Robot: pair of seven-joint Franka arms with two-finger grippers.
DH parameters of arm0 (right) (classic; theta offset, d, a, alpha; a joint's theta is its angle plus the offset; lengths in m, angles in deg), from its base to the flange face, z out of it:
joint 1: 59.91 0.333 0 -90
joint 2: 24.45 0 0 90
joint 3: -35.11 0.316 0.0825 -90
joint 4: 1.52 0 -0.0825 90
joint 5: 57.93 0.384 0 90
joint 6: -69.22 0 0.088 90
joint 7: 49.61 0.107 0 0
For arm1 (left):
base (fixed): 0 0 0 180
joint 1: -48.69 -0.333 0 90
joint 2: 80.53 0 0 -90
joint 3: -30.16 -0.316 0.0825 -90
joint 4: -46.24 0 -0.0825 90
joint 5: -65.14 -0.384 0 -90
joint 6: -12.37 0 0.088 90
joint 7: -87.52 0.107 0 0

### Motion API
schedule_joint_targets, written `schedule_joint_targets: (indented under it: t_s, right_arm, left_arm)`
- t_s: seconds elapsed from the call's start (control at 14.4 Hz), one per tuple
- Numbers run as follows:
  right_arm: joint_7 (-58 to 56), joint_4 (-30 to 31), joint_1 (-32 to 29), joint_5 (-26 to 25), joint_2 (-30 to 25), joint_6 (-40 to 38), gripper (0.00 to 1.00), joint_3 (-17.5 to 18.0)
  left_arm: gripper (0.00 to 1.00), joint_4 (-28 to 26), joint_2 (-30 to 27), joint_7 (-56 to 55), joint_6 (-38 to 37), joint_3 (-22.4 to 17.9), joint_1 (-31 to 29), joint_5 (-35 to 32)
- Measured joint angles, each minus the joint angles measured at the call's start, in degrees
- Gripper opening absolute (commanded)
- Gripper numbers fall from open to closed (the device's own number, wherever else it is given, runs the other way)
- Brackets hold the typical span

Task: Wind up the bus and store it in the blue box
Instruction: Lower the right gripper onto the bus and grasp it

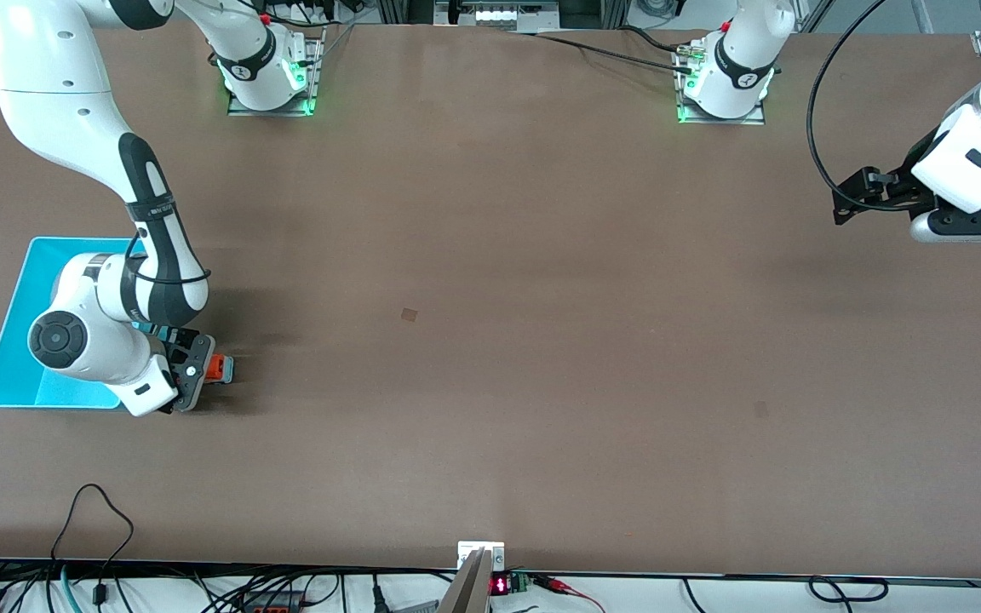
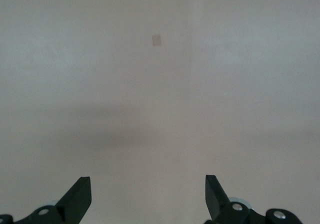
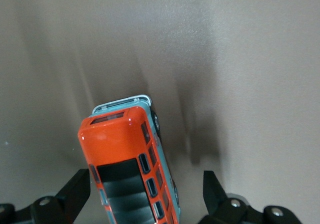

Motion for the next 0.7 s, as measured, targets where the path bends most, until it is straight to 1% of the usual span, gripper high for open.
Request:
schedule_joint_targets:
  t_s: [0.14, 0.28, 0.35, 0.42, 0.49, 0.56, 0.7]
  right_arm:
    - [-0.15, 0.00, 0.01, 0.00, 0.37, 0.10, 0.86, 0.00]
    - [-0.20, 0.00, 0.06, 0.00, 0.42, 0.10, 0.74, 0.01]
    - [-0.21, 0.00, 0.10, 0.00, 0.42, 0.11, 0.65, 0.02]
    - [-0.22, 0.00, 0.14, 0.00, 0.42, 0.11, 0.45, 0.02]
    - [-0.22, 0.00, 0.17, 0.01, 0.42, 0.10, 0.41, 0.02]
    - [-0.27, -0.02, 0.21, 0.02, 0.34, 0.11, 0.35, 0.02]
    - [-0.27, -0.02, 0.39, 0.08, 0.34, 0.15, 0.28, 0.05]
  left_arm:
    - [1.00, 0.07, 0.00, 0.00, -0.91, 0.03, 0.09, 0.02]
    - [1.00, 0.27, 0.00, 0.00, -1.01, 0.07, 0.15, 0.03]
    - [1.00, 0.38, 0.00, 0.00, -1.08, 0.07, 0.16, 0.03]
    - [1.00, 0.46, 0.00, 0.01, -1.10, 0.07, 0.16, 0.03]
    - [1.00, 0.51, 0.00, 0.02, -1.12, 0.07, 0.17, 0.03]
    - [1.00, 0.54, 0.00, 0.03, -1.15, 0.08, 0.18, 0.03]
    - [1.00, 0.55, 0.00, 0.06, -1.20, 0.09, 0.19, 0.03]
